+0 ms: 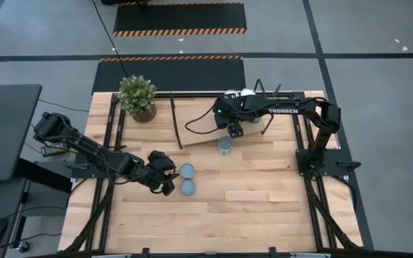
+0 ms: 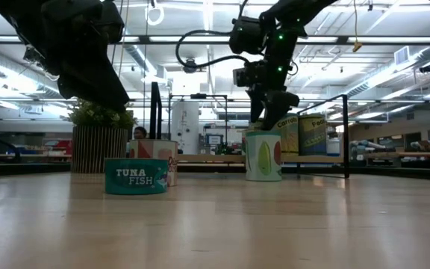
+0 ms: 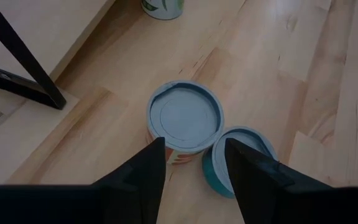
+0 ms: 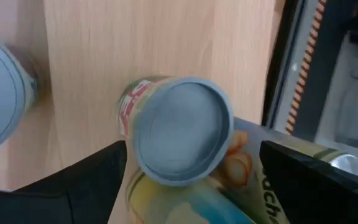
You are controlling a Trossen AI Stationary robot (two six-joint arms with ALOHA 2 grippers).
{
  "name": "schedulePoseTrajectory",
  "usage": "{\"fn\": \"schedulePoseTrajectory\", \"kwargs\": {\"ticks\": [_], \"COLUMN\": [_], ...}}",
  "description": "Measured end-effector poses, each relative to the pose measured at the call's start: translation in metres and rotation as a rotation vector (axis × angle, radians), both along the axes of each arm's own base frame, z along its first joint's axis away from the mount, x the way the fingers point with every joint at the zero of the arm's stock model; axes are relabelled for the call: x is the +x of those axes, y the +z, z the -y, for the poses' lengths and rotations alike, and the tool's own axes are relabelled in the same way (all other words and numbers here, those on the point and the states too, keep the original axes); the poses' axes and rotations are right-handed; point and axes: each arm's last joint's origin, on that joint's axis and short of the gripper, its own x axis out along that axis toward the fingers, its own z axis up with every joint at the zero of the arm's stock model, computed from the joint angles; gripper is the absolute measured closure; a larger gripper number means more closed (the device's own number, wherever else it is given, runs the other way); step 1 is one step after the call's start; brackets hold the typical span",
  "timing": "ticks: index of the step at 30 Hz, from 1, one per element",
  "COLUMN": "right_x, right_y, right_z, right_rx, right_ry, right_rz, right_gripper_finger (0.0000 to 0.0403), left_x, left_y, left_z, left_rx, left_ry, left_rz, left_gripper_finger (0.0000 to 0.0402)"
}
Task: Pick and place cans onto a shelf
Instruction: Put the canned tomato can on the shelf
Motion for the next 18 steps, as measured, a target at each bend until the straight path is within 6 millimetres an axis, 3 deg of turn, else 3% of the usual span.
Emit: {"fn": "schedulePoseTrajectory", "kwargs": {"ticks": [5,10,18], "right_x": [0.011,0.028,0.047], "right_y": [0.022,0.050,0.043], "right_z": [-0.020,-0.045,-0.108], "right_rx": [0.026,0.226,0.366], "right_ry": [0.000,-0.055,0.009], "right_rz": [0.070,0.298,0.467], "right_gripper_finger": [0.0028,0.0028,0.0028], "left_x": [0.000,-0.001,-0.005], "left_y": [0.000,-0.001,-0.009], "left_z": [0.001,0.001,-0.001], "left_rx": [-0.021,-0.030,-0.029], "left_ry": [-0.016,-0.029,-0.019], "left_rz": [-0.008,-0.025,-0.115], "left_gripper_finger": [0.0230,0.0230,0.0230]}}
